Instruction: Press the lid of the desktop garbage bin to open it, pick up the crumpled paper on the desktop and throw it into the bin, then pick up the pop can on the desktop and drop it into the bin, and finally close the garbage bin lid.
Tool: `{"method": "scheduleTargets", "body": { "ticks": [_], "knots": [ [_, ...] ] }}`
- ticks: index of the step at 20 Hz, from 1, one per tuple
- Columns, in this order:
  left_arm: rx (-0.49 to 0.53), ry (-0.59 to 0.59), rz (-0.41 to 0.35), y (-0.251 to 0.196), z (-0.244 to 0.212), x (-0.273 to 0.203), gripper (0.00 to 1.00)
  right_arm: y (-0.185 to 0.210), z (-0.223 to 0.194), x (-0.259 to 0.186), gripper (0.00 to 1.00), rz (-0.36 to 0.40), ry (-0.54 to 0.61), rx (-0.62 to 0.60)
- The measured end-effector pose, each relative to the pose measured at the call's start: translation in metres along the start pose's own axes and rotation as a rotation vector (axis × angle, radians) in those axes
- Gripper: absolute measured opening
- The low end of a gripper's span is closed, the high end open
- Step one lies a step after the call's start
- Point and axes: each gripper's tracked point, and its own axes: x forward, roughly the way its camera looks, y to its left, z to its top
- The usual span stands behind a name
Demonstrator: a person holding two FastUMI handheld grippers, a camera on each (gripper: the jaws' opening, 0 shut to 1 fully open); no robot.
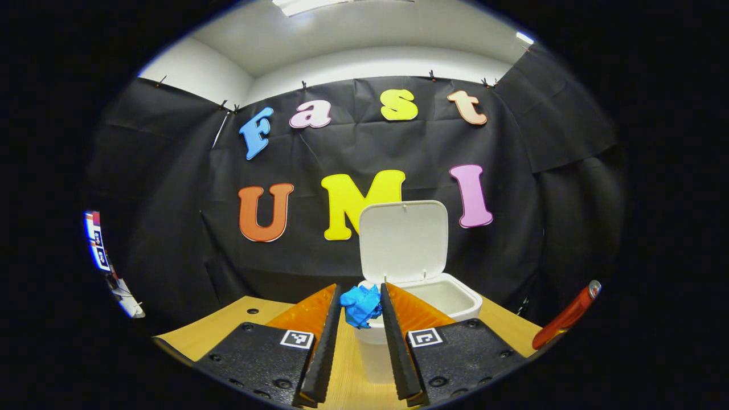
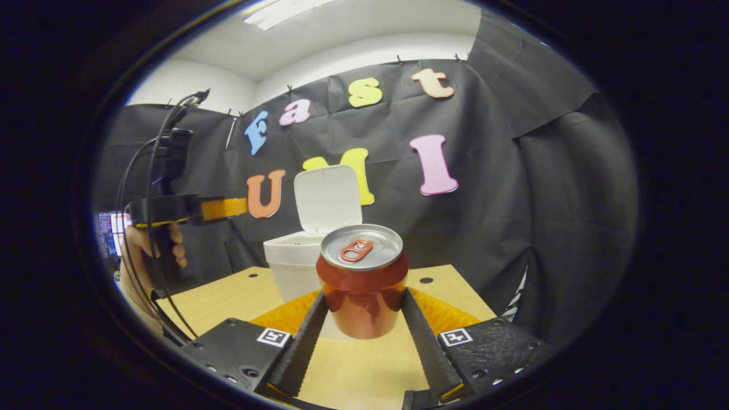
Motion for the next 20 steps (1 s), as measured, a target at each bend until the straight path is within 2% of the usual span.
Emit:
{"method": "scheduleTargets", "body": {
  "ticks": [1, 3, 8, 10, 13, 20],
  "knots": [
    [0.002, -0.029, 0.018, -0.002, 0.003, 0.012, 0.46, -0.002, -0.002, 0.001, 0.8, -0.004, -0.001, 0.001],
    [-0.006, -0.067, -0.028, -0.027, 0.007, 0.037, 0.46, -0.003, -0.005, 0.003, 0.8, -0.002, 0.006, -0.001],
    [0.036, -0.1, -0.083, -0.072, 0.0, 0.092, 0.46, -0.01, -0.004, 0.004, 0.8, -0.012, 0.003, 0.007],
    [0.074, -0.068, -0.116, -0.093, -0.014, 0.112, 0.46, -0.013, -0.004, 0.004, 0.8, -0.019, -0.003, 0.006],
    [0.142, -0.036, -0.106, -0.099, -0.029, 0.127, 0.47, -0.014, -0.005, 0.007, 0.8, -0.02, 0.002, 0.014],
    [0.128, 0.015, -0.066, -0.089, -0.047, 0.134, 0.47, -0.015, -0.006, 0.006, 0.8, -0.012, 0.003, 0.024]
  ]
}}
